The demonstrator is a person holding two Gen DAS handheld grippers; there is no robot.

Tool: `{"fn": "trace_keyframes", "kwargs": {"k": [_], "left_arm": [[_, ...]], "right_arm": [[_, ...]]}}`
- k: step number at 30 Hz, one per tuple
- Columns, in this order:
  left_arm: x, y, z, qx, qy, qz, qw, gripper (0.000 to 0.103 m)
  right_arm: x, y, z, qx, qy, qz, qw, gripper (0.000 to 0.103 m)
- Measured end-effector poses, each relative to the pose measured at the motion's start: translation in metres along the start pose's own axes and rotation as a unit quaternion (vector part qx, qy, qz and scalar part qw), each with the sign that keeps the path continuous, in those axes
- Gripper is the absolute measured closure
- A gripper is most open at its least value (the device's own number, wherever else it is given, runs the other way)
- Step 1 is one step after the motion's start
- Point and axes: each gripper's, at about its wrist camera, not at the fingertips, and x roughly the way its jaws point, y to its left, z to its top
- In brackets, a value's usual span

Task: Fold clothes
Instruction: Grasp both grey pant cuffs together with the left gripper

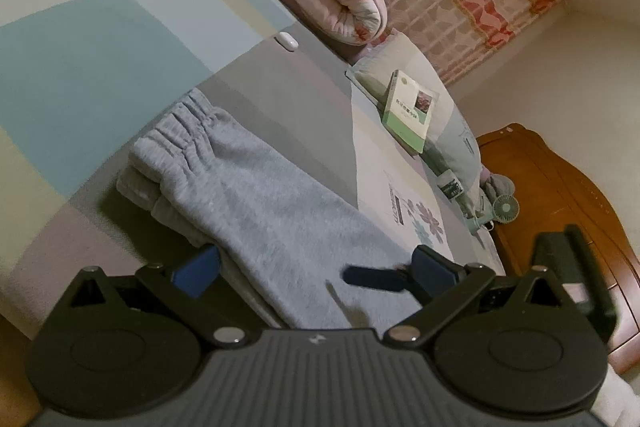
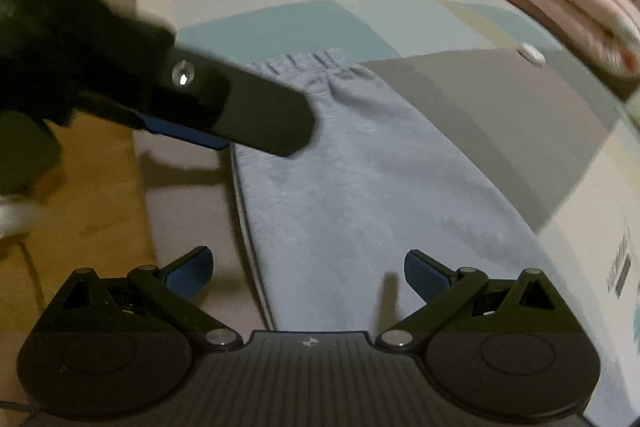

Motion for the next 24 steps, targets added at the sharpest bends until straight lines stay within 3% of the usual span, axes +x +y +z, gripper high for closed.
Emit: {"fn": "trace_keyframes", "kwargs": {"k": [3, 9, 12, 15, 18, 24], "left_arm": [[-0.001, 0.003, -0.001, -0.003, 0.001, 0.011, 0.9999, 0.002], [-0.004, 0.012, -0.009, -0.034, 0.005, 0.001, 0.9994, 0.002], [0.000, 0.014, -0.013, -0.046, 0.008, -0.007, 0.9989, 0.002], [0.007, 0.017, -0.011, -0.063, 0.011, 0.000, 0.9979, 0.002], [0.005, 0.019, -0.008, -0.065, 0.004, 0.016, 0.9978, 0.002], [-0.009, 0.028, -0.005, -0.078, -0.002, 0.045, 0.9959, 0.002]], "right_arm": [[0.006, 0.004, 0.005, 0.000, -0.016, -0.027, 0.999, 0.000], [-0.010, -0.010, 0.008, 0.037, -0.058, -0.068, 0.995, 0.000], [-0.021, -0.019, 0.010, 0.056, -0.078, -0.070, 0.993, 0.000], [-0.026, -0.024, 0.010, 0.062, -0.078, -0.067, 0.993, 0.000], [-0.019, -0.026, 0.008, 0.059, -0.064, -0.034, 0.996, 0.000], [0.006, 0.004, 0.000, -0.003, -0.027, -0.026, 0.999, 0.000]]}}
